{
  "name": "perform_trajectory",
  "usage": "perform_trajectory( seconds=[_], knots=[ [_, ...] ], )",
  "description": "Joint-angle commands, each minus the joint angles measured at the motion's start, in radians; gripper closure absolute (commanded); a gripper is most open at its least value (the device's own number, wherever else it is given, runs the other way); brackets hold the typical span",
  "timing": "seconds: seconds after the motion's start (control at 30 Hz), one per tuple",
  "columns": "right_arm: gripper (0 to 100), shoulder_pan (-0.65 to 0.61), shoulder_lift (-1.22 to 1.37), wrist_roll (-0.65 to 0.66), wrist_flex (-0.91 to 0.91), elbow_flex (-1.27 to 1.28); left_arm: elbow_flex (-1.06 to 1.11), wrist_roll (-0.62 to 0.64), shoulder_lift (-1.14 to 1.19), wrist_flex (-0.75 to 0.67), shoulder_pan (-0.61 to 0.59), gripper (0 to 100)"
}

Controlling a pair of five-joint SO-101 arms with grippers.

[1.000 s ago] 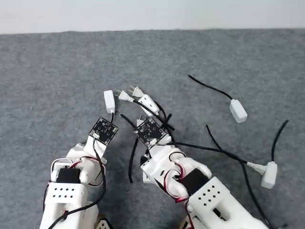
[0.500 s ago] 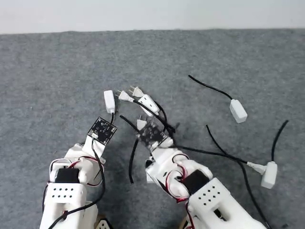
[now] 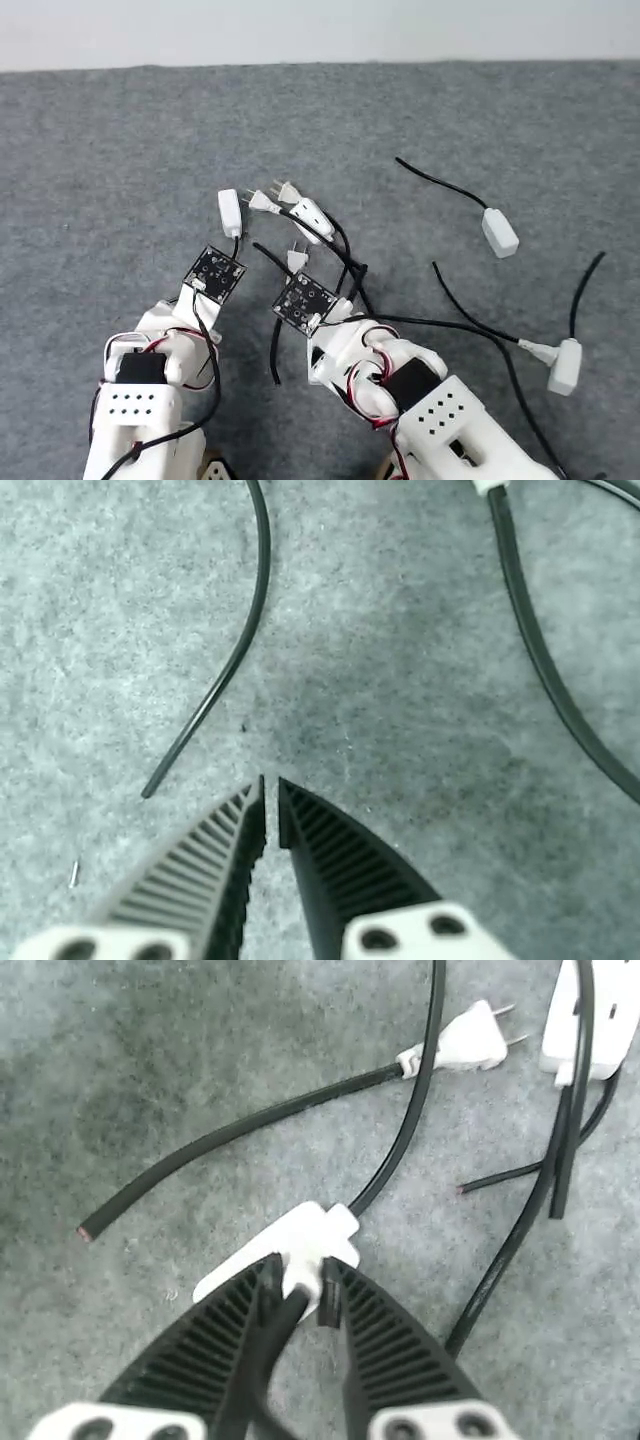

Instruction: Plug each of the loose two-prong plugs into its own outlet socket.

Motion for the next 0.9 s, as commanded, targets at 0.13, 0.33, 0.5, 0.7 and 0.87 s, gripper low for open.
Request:
perform_trajectory(
  seconds=[0.13, 0.33, 0.5, 0.7, 0.87],
  knots=[
    [68.4, -0.008, 0.021, -0.242, 0.111, -0.155, -0.007, -0.008, -0.014, -0.023, -0.009, 98],
    [70.0, -0.074, 0.022, -0.354, 0.142, -0.216, -0.007, -0.008, -0.014, -0.023, -0.009, 98],
    [69.9, -0.174, 0.101, -0.454, 0.091, -0.215, -0.007, -0.009, -0.014, -0.025, -0.009, 98],
    [69.9, -0.182, 0.372, -0.474, -0.044, -0.226, -0.007, -0.009, -0.014, -0.025, -0.009, 98],
    [70.2, -0.166, 0.547, -0.471, -0.013, -0.327, -0.007, -0.009, -0.014, -0.025, -0.009, 98]
  ],
)
